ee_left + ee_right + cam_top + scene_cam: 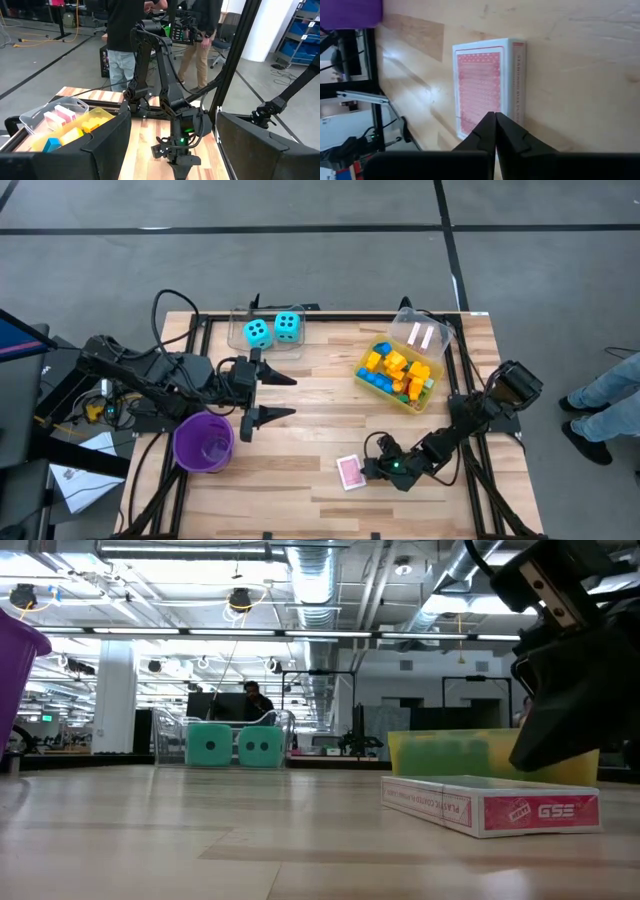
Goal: Pick & Place Toys
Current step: Put the red deck of cards into the white bin
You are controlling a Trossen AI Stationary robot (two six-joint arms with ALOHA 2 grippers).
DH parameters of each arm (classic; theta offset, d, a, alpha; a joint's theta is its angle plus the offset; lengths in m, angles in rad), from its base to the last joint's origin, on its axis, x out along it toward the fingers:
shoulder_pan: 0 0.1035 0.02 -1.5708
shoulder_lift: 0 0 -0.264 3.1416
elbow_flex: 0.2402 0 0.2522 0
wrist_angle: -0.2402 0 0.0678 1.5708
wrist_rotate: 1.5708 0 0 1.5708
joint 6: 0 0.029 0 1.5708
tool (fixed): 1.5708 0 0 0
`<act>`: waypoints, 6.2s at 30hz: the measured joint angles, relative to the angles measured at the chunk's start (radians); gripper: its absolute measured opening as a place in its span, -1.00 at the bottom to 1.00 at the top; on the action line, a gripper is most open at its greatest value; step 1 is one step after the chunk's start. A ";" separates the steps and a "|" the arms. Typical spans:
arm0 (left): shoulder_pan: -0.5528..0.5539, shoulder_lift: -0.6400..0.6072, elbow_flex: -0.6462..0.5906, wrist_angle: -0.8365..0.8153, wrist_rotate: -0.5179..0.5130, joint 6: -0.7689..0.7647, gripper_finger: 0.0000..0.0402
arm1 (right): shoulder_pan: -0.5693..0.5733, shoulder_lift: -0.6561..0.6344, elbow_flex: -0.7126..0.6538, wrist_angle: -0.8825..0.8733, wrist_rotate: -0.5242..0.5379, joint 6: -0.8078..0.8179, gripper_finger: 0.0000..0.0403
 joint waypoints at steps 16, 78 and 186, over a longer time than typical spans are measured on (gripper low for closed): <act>-0.001 0.000 0.000 0.000 0.000 -0.019 0.43 | -0.019 0.000 -0.003 -0.029 -0.019 -0.009 -1.00; 0.000 -0.001 0.000 -0.007 0.001 -0.008 0.43 | -0.058 -0.003 -0.001 -0.051 -0.087 -0.036 -1.00; -0.112 -0.153 0.001 -0.299 0.147 -0.016 0.43 | -0.209 0.310 0.925 -1.290 -0.335 0.233 0.67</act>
